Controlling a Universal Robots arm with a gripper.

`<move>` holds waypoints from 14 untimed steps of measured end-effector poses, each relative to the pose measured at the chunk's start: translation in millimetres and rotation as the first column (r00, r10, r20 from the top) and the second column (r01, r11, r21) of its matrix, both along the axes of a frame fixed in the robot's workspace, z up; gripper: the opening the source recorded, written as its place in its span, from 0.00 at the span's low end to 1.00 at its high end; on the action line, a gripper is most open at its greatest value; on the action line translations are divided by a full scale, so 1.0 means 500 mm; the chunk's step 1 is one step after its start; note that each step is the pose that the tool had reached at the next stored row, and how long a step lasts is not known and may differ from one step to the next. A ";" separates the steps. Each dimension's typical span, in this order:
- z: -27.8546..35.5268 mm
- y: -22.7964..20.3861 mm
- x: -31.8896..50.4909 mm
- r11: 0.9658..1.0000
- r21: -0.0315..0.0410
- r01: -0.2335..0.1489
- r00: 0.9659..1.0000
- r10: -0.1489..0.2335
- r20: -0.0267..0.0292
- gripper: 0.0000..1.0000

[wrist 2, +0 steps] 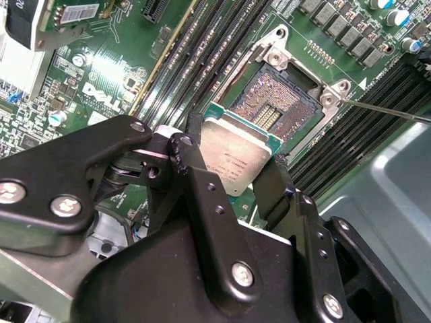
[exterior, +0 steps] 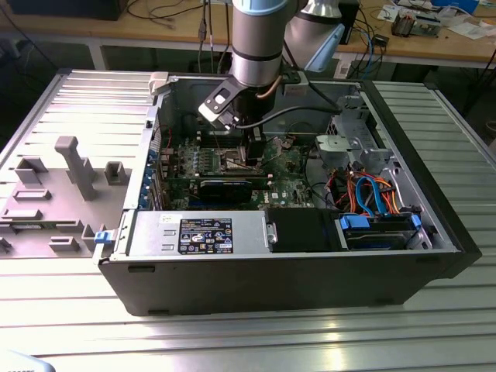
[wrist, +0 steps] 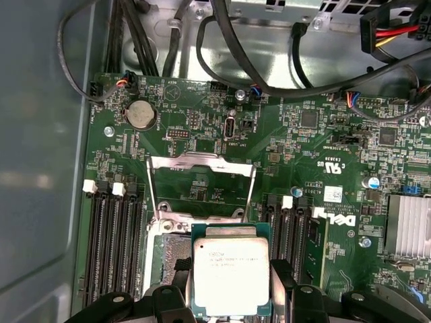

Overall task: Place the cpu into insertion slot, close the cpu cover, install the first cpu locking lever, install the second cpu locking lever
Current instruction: 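Place the cpu into insertion slot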

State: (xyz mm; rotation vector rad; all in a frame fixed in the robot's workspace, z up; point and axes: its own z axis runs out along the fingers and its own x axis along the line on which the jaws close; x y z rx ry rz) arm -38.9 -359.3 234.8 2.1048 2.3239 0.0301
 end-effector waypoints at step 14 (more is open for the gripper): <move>-0.007 0.0000 0.000 1.000 0.000 0.000 1.000 0.000 0.000 0.55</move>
